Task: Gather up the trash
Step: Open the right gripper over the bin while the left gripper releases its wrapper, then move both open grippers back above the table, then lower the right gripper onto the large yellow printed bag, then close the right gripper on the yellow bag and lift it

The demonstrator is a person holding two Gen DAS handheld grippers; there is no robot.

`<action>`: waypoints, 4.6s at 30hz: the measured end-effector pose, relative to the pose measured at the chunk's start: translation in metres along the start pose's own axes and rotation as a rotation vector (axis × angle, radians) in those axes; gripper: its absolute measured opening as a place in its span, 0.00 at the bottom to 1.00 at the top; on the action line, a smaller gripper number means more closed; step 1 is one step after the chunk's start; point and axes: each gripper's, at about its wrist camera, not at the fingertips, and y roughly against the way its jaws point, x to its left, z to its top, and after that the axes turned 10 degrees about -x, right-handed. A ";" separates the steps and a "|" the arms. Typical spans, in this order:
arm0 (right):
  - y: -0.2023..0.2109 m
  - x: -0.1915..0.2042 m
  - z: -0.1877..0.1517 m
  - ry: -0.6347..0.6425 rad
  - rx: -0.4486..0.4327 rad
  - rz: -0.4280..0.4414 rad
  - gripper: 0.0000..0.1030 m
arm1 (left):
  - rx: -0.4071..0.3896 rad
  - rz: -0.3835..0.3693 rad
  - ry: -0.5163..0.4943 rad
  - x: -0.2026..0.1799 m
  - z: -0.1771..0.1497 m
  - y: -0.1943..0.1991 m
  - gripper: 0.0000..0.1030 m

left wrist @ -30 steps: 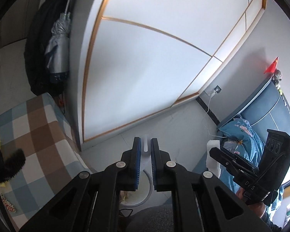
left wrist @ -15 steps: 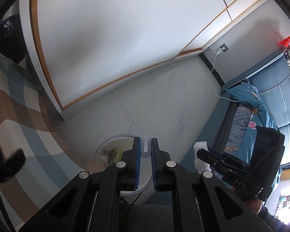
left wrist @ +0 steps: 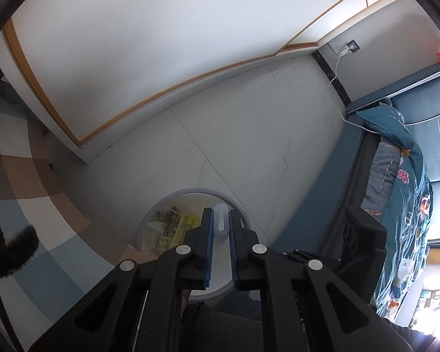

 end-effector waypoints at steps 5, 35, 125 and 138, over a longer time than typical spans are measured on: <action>-0.013 -0.007 -0.005 0.010 0.028 -0.006 0.37 | 0.037 0.003 -0.021 -0.003 0.001 -0.010 0.06; 0.062 -0.056 0.000 -0.123 -0.149 -0.200 0.73 | 0.210 0.079 0.042 0.004 -0.013 -0.025 0.57; -0.116 0.490 -0.071 0.744 0.085 0.064 0.90 | -0.720 0.522 0.858 0.313 -0.260 0.382 0.83; -0.179 0.528 -0.102 0.881 0.128 -0.055 0.89 | -0.705 0.481 1.032 0.349 -0.280 0.385 0.83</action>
